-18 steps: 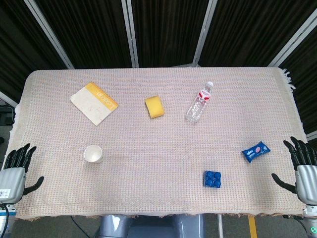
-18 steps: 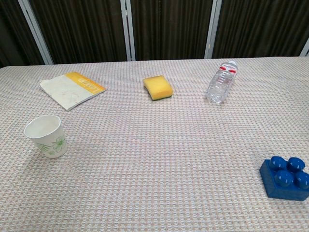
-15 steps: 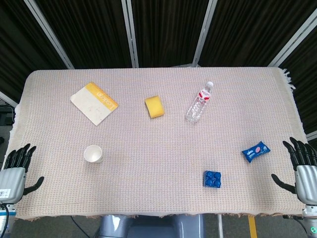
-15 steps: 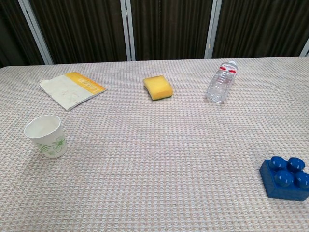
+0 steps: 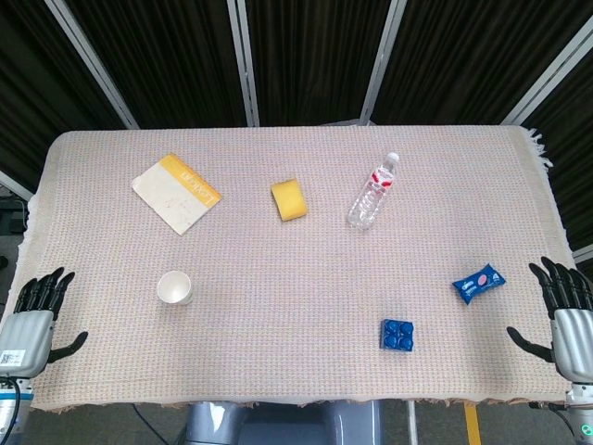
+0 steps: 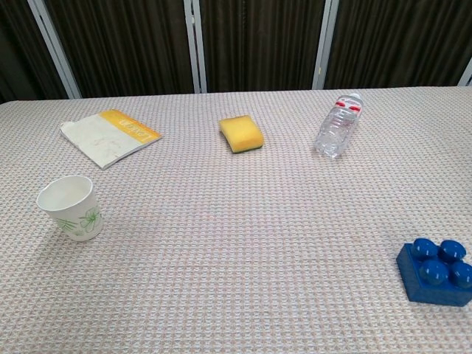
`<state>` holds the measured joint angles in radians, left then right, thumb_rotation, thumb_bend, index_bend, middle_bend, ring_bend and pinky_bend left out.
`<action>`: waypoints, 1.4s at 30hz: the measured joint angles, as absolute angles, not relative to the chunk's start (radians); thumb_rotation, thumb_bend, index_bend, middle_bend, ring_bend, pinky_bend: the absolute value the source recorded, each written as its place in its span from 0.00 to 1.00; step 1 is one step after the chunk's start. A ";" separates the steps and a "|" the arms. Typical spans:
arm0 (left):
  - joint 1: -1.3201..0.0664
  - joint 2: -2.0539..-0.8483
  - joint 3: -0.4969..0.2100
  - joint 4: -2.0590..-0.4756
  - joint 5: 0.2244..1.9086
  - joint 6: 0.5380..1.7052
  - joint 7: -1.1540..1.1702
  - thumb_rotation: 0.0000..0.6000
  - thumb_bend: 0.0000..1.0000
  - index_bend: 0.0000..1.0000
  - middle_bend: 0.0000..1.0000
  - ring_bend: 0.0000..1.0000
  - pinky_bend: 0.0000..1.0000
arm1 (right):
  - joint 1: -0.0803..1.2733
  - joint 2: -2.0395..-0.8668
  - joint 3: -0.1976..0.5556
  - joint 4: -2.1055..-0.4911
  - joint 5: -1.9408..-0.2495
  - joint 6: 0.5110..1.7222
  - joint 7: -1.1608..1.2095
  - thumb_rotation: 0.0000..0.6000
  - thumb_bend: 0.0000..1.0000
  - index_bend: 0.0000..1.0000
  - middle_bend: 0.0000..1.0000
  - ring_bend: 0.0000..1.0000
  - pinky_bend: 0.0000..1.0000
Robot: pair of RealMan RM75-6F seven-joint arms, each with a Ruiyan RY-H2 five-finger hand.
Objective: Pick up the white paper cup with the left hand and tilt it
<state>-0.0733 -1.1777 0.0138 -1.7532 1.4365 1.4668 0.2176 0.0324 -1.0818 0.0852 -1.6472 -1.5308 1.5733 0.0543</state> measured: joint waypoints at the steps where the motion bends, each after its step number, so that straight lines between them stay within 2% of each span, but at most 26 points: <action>1: -0.074 -1.177 0.013 -1.756 1.437 1.466 0.224 1.00 0.03 0.00 0.00 0.00 0.00 | 0.032 -1.082 0.084 -1.647 -1.533 1.575 0.054 1.00 0.05 0.01 0.00 0.00 0.00; 12: -0.092 -1.183 -0.005 -1.767 1.408 1.429 0.259 1.00 0.03 0.00 0.00 0.00 0.00 | 0.026 -1.078 0.082 -1.653 -1.529 1.575 0.053 1.00 0.05 0.00 0.00 0.00 0.00; 20: -0.211 -1.137 -0.072 -1.845 1.269 1.240 0.322 1.00 0.03 0.00 0.00 0.00 0.00 | 0.027 -1.072 0.077 -1.667 -1.533 1.569 0.041 1.00 0.05 0.00 0.00 0.00 0.00; 26: -0.337 -1.124 -0.120 -1.895 1.072 1.084 0.412 1.00 0.04 0.08 0.00 0.00 0.00 | 0.026 -1.068 0.078 -1.661 -1.526 1.564 0.055 1.00 0.05 0.00 0.00 0.00 0.00; 29: -0.402 -1.138 -0.134 -1.910 0.980 1.046 0.487 1.00 0.03 0.10 0.00 0.00 0.00 | 0.026 -1.066 0.079 -1.659 -1.524 1.563 0.060 1.00 0.05 0.00 0.00 0.00 0.00; 32: -0.454 -1.165 -0.140 -1.924 0.916 1.032 0.554 1.00 0.03 0.14 0.00 0.00 0.00 | 0.025 -1.064 0.080 -1.660 -1.525 1.565 0.065 1.00 0.05 0.00 0.00 0.00 0.00; 37: -0.513 -1.217 -0.141 -1.933 0.839 1.038 0.635 1.00 0.03 0.26 0.00 0.00 0.00 | 0.025 -1.063 0.080 -1.659 -1.528 1.568 0.069 1.00 0.05 0.00 0.00 0.00 0.00; 42: -0.564 -1.265 -0.135 -1.934 0.752 1.064 0.699 1.00 0.03 0.28 0.00 0.00 0.00 | 0.024 -1.061 0.083 -1.658 -1.524 1.570 0.079 1.00 0.05 0.00 0.00 0.00 0.00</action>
